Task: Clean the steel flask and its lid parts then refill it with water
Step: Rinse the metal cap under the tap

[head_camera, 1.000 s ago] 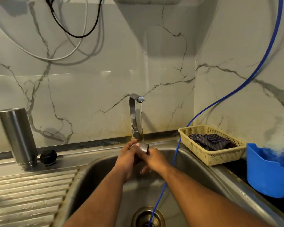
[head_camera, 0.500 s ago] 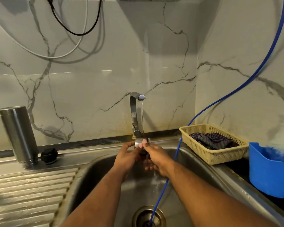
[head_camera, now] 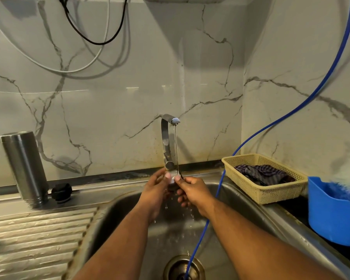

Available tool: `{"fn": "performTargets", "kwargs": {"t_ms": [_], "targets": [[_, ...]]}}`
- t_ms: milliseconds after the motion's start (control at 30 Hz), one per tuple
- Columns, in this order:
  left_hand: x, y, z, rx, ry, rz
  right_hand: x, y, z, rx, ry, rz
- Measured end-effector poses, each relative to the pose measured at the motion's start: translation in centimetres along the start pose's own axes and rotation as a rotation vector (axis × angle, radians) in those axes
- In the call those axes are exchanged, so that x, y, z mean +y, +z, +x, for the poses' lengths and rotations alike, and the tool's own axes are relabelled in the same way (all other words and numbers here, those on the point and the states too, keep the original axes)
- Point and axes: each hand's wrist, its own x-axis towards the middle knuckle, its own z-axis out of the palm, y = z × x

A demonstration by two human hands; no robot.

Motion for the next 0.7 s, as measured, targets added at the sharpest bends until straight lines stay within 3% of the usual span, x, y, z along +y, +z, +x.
{"fn": "performTargets", "kwargs": {"t_ms": [100, 233, 333, 467, 567, 700], "targets": [[-0.2, -0.1, 0.2, -0.037, 0.017, -0.002, 0.0, -0.3, 0.1, 0.041, -0.008, 0.018], [-0.3, -0.4, 0.0, 0.082, -0.111, 0.021, 0.1, -0.3, 0.0, 0.031, -0.077, -0.121], [-0.1, -0.3, -0.1, 0.078, -0.149, 0.014, 0.5, -0.2, -0.1, -0.013, -0.141, -0.233], [-0.4, 0.2, -0.2, 0.073, -0.151, 0.108, 0.9, -0.6, 0.5, 0.121, -0.279, -0.594], [-0.6, -0.1, -0.3, 0.083, -0.177, 0.131, 0.9, -0.7, 0.4, 0.13, -0.289, -0.851], [-0.5, -0.4, -0.4, 0.09, -0.227, 0.146, 1.0, -1.0, 0.2, 0.186, -0.294, -0.812]]}}
